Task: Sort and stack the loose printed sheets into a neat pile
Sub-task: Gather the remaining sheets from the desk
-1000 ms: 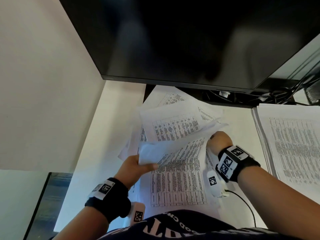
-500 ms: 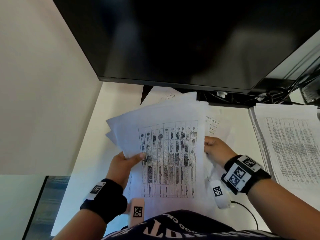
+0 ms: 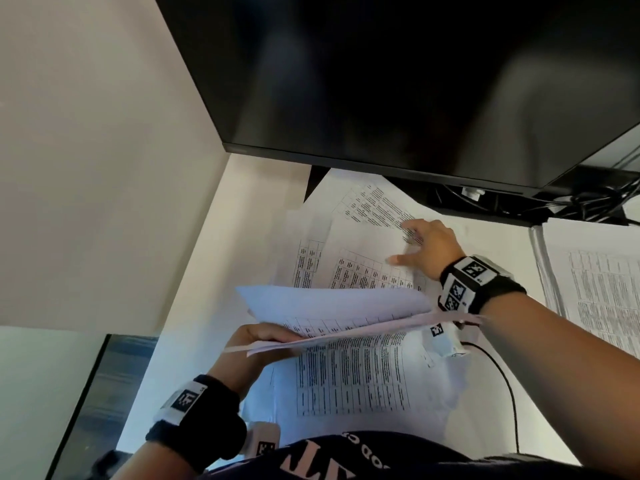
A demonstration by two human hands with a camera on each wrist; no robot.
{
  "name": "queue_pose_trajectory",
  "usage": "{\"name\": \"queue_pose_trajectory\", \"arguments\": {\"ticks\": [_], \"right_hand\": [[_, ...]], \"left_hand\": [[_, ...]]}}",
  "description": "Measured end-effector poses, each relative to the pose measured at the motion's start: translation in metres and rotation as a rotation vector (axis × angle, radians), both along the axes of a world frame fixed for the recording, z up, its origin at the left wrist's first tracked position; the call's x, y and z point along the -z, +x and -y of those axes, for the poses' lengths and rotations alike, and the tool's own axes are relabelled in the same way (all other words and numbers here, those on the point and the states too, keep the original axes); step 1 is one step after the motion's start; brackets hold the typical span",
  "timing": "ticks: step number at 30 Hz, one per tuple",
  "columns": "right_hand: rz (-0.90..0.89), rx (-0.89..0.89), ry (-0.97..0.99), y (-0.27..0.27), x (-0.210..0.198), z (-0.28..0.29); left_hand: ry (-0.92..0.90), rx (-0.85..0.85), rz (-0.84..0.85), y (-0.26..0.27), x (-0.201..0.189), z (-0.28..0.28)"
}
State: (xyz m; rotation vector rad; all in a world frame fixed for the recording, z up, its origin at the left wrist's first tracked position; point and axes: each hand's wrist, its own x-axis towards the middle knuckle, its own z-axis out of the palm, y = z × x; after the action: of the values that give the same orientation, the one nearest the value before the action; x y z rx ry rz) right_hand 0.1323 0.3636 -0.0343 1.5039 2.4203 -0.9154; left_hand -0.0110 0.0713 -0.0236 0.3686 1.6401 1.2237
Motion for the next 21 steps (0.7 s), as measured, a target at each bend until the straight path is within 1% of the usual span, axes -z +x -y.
{"name": "queue_pose_trajectory", "arguments": {"ticks": [2, 3, 6, 8, 12, 14, 15, 16, 18, 19, 21], "right_hand": [[0.155, -0.056, 0.083, -0.002, -0.004, 0.000], [0.193, -0.070, 0.084, -0.003, -0.004, 0.001], [0.158, -0.087, 0.049, -0.007, -0.003, 0.000], [0.150, -0.130, 0.026, -0.012, -0.003, 0.000], [0.233, -0.154, 0.018, -0.016, -0.004, 0.000], [0.260, -0.179, 0.023, -0.014, -0.005, 0.003], [0.252, -0.200, 0.004, -0.013, -0.005, 0.004], [0.206, -0.201, -0.041, -0.011, -0.006, 0.005], [0.053, -0.182, -0.169, -0.005, -0.013, 0.007], [-0.006, -0.187, -0.201, -0.001, -0.016, 0.008], [-0.029, -0.205, -0.171, 0.006, -0.025, 0.007]], "left_hand": [[-0.001, 0.002, -0.003, -0.001, 0.000, 0.001], [0.003, 0.000, 0.009, 0.000, -0.001, 0.001], [0.018, 0.008, 0.034, 0.001, -0.001, 0.001], [0.015, 0.020, 0.023, 0.001, -0.003, -0.001], [-0.039, 0.032, -0.018, 0.001, -0.005, -0.003], [-0.076, 0.057, -0.069, -0.001, -0.005, -0.003], [-0.087, 0.061, -0.097, -0.002, -0.006, -0.002], [-0.084, 0.048, -0.102, -0.004, -0.006, -0.002], [-0.080, 0.004, -0.074, -0.005, -0.009, -0.004], [-0.089, -0.003, -0.066, -0.006, -0.010, -0.006], [-0.079, -0.040, -0.044, -0.010, -0.014, -0.012]]}}
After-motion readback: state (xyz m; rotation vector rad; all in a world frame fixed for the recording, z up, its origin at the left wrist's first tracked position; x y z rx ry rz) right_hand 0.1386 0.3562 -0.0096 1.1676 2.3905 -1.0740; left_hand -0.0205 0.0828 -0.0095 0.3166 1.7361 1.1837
